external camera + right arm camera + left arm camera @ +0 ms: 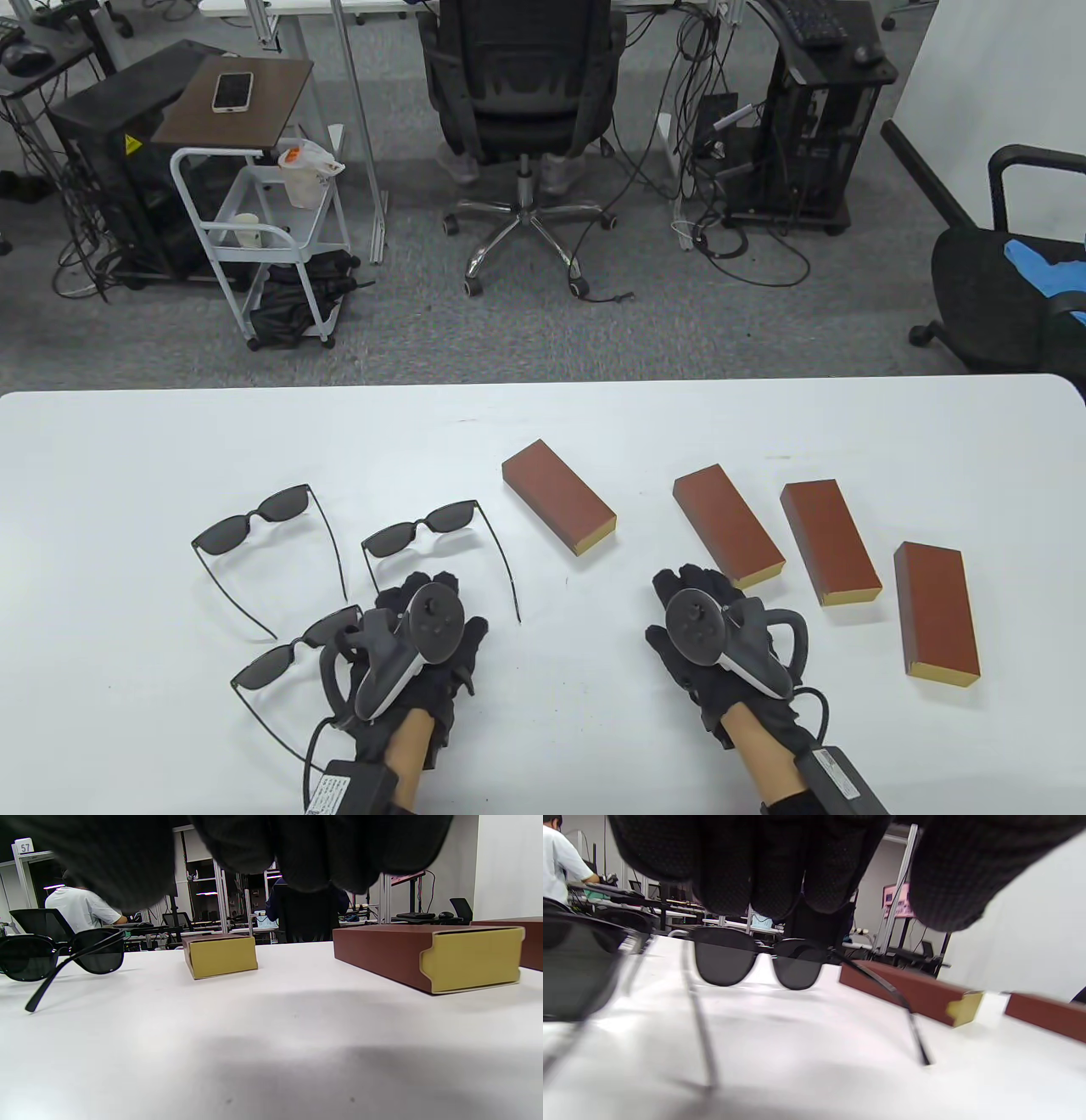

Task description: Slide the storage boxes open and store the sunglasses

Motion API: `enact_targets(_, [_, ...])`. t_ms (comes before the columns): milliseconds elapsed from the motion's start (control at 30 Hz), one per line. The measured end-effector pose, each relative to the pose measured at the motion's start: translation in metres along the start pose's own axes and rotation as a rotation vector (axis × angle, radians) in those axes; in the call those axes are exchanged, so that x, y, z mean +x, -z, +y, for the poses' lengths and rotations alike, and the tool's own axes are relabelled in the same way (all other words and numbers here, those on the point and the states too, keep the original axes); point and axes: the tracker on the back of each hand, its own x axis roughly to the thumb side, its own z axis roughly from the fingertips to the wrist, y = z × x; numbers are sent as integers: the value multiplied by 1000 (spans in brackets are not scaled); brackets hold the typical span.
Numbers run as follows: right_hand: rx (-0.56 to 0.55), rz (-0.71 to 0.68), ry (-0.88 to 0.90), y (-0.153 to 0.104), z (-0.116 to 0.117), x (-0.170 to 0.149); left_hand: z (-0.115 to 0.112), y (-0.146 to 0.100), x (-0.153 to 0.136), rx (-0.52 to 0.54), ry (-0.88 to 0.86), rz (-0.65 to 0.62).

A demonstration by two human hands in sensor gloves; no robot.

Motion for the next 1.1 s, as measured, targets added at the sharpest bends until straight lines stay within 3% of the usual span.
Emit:
enact_targets(233, [13,21,-3,1,-1,-4,1,4,-67,-124,155,66])
enact_targets(467, [15,49,21,1,-2,-10,3,11,-124,-262,290,266])
enact_targets(667, [25,72,22,1,0,-17,-4,16,-138,-326,268,330])
enact_targets(867, [19,87,30,1,0,-22,-13,17,-142,-321,287,348])
enact_targets(1100, [21,102,50,1,-1,-24,-12,13,-149,-295,192,370])
